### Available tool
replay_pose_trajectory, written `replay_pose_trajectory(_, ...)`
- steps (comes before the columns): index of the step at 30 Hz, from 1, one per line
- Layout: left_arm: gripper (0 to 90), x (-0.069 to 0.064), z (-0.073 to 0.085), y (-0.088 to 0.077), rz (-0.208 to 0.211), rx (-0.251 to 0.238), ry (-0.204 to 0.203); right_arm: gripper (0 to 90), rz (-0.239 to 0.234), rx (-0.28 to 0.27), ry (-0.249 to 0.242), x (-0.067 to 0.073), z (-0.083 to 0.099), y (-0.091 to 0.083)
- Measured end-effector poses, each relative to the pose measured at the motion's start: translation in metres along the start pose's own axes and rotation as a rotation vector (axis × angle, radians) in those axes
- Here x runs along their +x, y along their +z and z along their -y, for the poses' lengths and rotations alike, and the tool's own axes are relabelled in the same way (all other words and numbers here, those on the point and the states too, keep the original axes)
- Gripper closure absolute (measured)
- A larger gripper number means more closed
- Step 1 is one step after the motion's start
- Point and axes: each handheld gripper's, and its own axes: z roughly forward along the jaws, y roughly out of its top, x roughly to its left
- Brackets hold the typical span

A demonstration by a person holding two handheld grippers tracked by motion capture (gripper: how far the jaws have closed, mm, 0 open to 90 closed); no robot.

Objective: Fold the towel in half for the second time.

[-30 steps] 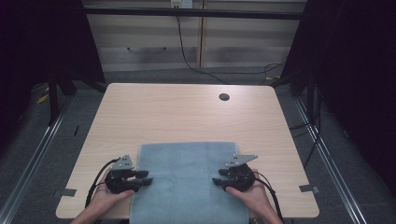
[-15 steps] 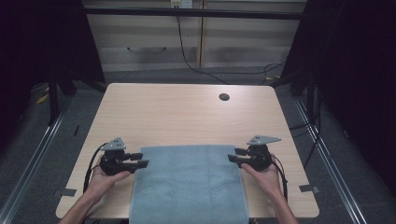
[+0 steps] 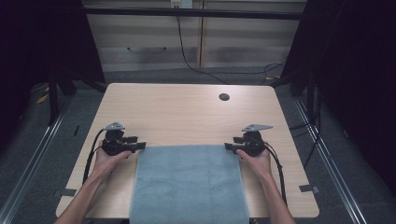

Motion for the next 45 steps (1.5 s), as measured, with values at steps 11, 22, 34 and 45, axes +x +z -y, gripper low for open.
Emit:
replay_pose_trajectory(11,47.8,-0.014,0.007,0.009,0.004,0.06,0.09,62.1,-0.012,0.023,-0.001,-0.001,0.01,0.007)
replay_pose_trajectory(22,84.1,-0.02,0.001,-0.002,0.049,-0.027,0.082,83.5,-0.06,-0.037,0.019,0.002,0.0,-0.01)
replay_pose_trajectory(34,84.4,-0.022,-0.035,-0.016,0.053,-0.112,0.075,84.5,-0.073,-0.121,-0.032,0.006,-0.045,-0.035)
replay_pose_trajectory(45,84.4,-0.022,-0.097,-0.039,0.011,-0.228,0.075,85.5,-0.016,-0.209,-0.045,-0.001,-0.092,-0.055)
